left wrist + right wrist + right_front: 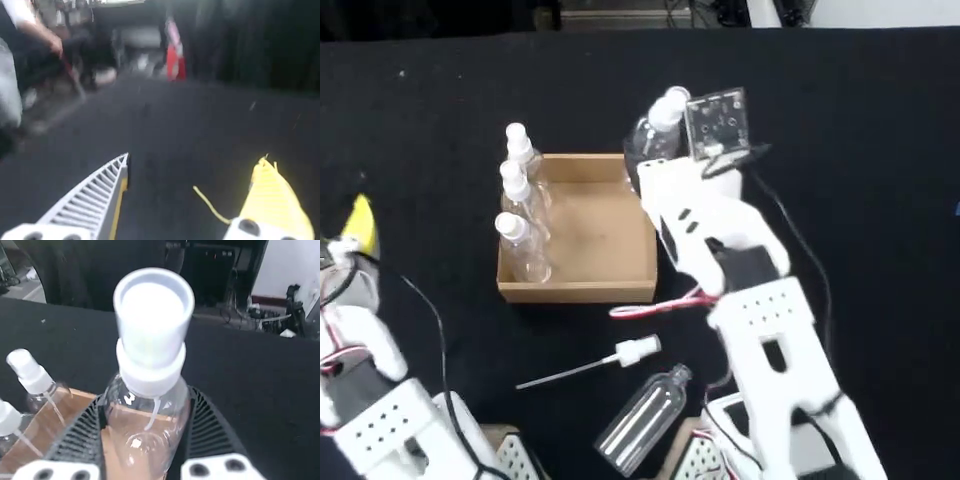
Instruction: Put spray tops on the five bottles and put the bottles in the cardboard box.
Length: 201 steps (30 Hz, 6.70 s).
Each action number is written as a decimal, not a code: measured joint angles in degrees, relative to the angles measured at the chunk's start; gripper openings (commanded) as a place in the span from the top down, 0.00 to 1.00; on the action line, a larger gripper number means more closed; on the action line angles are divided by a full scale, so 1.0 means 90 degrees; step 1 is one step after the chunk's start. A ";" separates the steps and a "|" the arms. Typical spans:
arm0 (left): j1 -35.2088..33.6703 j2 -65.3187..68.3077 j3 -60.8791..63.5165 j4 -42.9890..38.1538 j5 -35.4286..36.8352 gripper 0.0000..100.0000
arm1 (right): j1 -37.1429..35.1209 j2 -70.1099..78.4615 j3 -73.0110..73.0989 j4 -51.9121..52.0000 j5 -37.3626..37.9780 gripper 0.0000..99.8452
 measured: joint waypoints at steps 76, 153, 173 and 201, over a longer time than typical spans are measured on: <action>0.0967 -0.0010 0.3067 -0.2081 0.1700 0.65 | -0.0625 0.4659 -0.0361 -0.3419 0.0860 0.80; 0.0967 -0.0010 0.3067 -0.2081 0.1104 0.65 | 0.1875 -0.0332 -0.2042 0.5460 0.2637 0.64; 0.1016 0.0010 -0.1172 0.2012 -0.0195 0.65 | 0.5734 -0.0342 -0.1534 0.6593 0.4816 0.75; 0.9006 0.5705 -0.8860 0.7697 -0.0205 0.65 | 0.8830 -0.0225 -0.0518 0.4737 0.4855 0.75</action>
